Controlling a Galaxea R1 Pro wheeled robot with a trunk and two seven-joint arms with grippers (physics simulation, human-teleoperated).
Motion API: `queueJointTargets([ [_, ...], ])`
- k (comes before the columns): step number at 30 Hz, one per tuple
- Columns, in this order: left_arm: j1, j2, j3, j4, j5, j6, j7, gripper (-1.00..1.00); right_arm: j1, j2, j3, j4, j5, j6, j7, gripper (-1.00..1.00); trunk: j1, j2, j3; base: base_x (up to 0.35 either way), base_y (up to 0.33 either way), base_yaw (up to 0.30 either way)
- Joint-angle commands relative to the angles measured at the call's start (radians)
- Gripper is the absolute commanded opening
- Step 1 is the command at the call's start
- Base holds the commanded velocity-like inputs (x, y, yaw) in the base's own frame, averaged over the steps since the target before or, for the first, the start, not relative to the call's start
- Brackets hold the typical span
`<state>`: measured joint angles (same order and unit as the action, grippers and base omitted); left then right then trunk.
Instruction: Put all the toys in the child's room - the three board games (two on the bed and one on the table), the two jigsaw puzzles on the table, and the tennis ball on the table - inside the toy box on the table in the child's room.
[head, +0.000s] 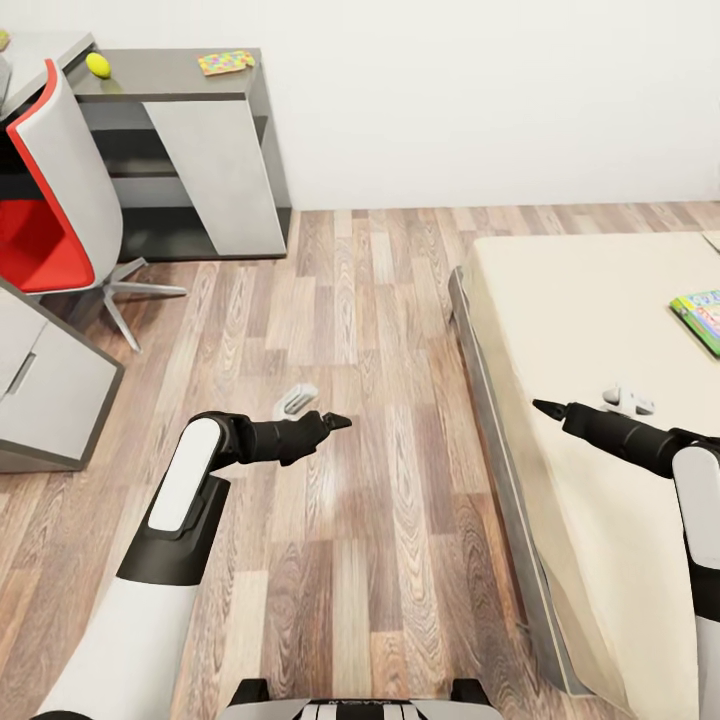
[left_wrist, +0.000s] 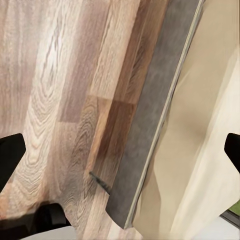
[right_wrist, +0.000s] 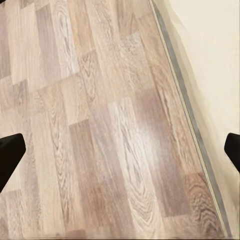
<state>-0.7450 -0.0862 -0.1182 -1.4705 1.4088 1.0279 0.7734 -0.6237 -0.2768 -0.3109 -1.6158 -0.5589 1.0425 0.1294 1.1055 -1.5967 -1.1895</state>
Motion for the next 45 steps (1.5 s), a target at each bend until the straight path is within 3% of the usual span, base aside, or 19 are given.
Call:
queueJointTargets([
  [1, -0.001, 0.000, 0.000, -0.001, 0.009, 0.002, 0.010, 1.00, 0.000, 0.000, -0.001, 0.000, 0.008, 0.005, 0.011, 1.00, 0.000, 0.000, 0.001, 0.000, 0.000, 0.000],
  [8, -0.001, -0.001, -0.035, -0.001, 0.009, -0.001, 0.010, 1.00, 0.044, -0.013, -0.012, -0.001, 0.008, 0.005, 0.014, 1.00, 0.000, 0.000, 0.013, 0.000, 0.000, 0.000],
  [16, -0.001, 0.000, -0.050, 0.001, 0.007, -0.003, 0.010, 1.00, 0.061, -0.019, -0.016, -0.001, 0.008, 0.005, 0.017, 1.00, 0.000, 0.000, 0.025, 0.000, 0.000, 0.000],
  [45, 0.002, 0.003, -0.049, 0.005, 0.003, -0.007, 0.012, 1.00, 0.070, -0.007, -0.003, -0.001, 0.008, 0.005, 0.014, 1.00, 0.000, 0.000, 0.072, 0.000, 0.000, -0.012],
])
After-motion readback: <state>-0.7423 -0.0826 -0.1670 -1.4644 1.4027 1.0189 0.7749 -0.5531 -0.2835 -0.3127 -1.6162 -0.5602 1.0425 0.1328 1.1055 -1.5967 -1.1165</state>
